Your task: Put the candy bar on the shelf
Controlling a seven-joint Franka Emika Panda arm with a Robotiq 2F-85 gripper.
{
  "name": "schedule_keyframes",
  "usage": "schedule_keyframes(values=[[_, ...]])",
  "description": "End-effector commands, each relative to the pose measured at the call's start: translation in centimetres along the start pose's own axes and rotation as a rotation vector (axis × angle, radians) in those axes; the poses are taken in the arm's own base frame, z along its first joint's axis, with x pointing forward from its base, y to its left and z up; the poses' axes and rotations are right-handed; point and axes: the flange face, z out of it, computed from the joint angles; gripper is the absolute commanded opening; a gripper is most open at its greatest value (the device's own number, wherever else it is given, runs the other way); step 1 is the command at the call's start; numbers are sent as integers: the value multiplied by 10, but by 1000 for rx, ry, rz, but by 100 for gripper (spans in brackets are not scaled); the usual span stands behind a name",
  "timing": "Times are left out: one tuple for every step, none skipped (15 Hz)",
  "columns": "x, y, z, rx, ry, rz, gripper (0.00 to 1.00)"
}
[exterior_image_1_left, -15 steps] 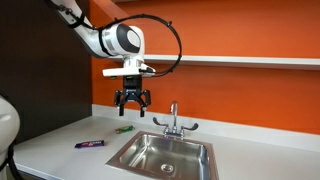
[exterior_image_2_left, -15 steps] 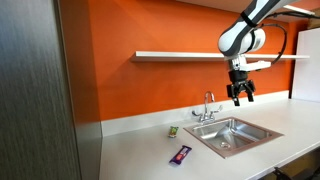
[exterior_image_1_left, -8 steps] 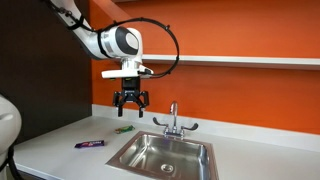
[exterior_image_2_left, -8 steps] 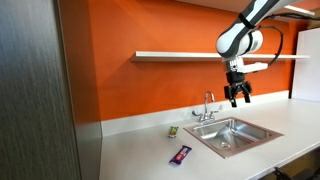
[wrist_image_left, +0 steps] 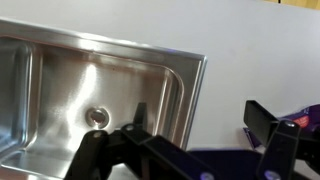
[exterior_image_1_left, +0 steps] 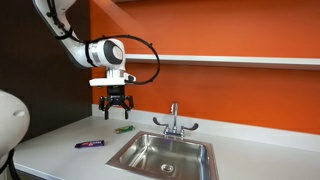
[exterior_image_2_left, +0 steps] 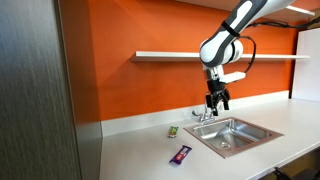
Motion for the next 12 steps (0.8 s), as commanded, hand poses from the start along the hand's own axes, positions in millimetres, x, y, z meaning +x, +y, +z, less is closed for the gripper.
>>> schedule_keyframes(values=[[21,-27,3,16,25,-59,100],[27,-35,6,22,27,-73,100],[32,-43,7,28,30,-85,100],[37,-51,11,33,35,-99,100],[43,-57,12,40,40,-110,100],[48,-63,17,45,44,-128,100],[53,-68,18,39,51,-146,100],[60,-72,25,34,50,-162,100],[64,-75,26,37,52,-176,100],[70,-78,31,33,51,-189,100],[74,-81,34,34,51,-199,100],[80,-84,39,36,48,-212,100]])
